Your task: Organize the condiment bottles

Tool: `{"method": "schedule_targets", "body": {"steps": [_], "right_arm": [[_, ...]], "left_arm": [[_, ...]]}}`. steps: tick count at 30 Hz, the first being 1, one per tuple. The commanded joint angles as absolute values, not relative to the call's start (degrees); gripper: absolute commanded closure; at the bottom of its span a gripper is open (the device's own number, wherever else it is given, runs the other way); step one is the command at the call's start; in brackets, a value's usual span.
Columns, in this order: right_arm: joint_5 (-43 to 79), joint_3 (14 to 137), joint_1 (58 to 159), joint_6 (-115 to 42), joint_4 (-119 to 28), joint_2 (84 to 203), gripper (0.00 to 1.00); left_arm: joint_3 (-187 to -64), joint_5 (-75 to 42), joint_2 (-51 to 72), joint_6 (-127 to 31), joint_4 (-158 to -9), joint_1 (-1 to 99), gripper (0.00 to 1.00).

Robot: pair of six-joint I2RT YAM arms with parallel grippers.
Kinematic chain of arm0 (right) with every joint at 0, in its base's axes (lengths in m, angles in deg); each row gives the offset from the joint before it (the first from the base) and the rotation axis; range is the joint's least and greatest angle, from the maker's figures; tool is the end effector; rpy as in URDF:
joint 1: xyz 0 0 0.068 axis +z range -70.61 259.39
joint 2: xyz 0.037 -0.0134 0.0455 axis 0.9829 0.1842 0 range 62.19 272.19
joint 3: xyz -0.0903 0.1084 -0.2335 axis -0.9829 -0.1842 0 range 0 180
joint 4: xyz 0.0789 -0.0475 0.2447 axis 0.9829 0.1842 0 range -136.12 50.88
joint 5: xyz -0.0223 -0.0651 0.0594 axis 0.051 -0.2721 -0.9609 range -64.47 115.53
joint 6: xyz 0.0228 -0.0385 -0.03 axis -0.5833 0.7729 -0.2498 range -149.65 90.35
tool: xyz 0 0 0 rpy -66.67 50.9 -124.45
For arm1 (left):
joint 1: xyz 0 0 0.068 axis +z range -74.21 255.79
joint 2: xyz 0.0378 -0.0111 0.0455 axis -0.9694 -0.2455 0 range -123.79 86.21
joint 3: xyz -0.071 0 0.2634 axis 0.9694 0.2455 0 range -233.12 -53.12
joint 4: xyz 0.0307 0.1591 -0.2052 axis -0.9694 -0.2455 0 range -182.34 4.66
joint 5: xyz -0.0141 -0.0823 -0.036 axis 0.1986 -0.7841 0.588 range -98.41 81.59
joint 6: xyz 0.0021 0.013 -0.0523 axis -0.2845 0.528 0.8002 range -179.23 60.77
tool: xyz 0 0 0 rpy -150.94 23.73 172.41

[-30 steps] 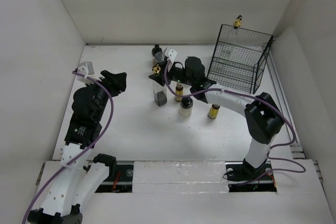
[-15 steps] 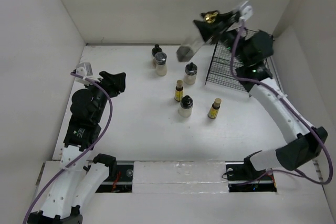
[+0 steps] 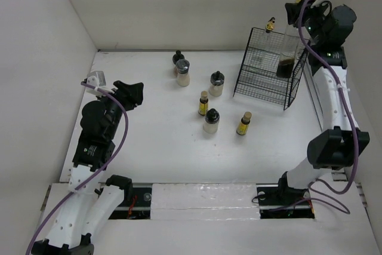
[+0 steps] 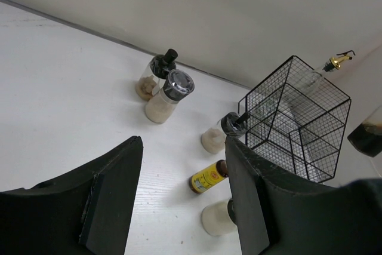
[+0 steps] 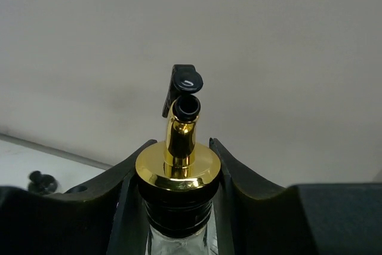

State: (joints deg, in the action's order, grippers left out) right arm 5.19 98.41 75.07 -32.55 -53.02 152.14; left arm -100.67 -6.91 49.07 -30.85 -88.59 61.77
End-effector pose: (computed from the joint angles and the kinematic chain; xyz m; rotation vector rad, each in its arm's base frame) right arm 0.3567 -0.0145 0.5014 -0.2214 1.3041 0.2101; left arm 0.1443 -0.0350 0.3899 -0.2057 1.4580 -0.5855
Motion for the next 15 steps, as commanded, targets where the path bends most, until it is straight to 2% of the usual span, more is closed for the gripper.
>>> {"method": "schedule_targets", "body": {"steps": [1, 6, 15], "right_arm": [[2.4, 106.8, 72.0, -32.6, -56.1, 153.6, 0.87], [-1.0, 113.1, 68.0, -32.6, -55.6, 159.5, 0.87], [-2.4, 123.2, 67.3, -32.6, -55.1, 169.0, 0.88]], "left_arm": [[-100.9, -7.8, 48.9, -31.5, -86.0, 62.1, 0.47], [-101.5, -7.8, 48.2, -31.5, -86.0, 62.1, 0.47], [-101.5, -7.8, 47.5, -31.5, -86.0, 62.1, 0.47]]}}
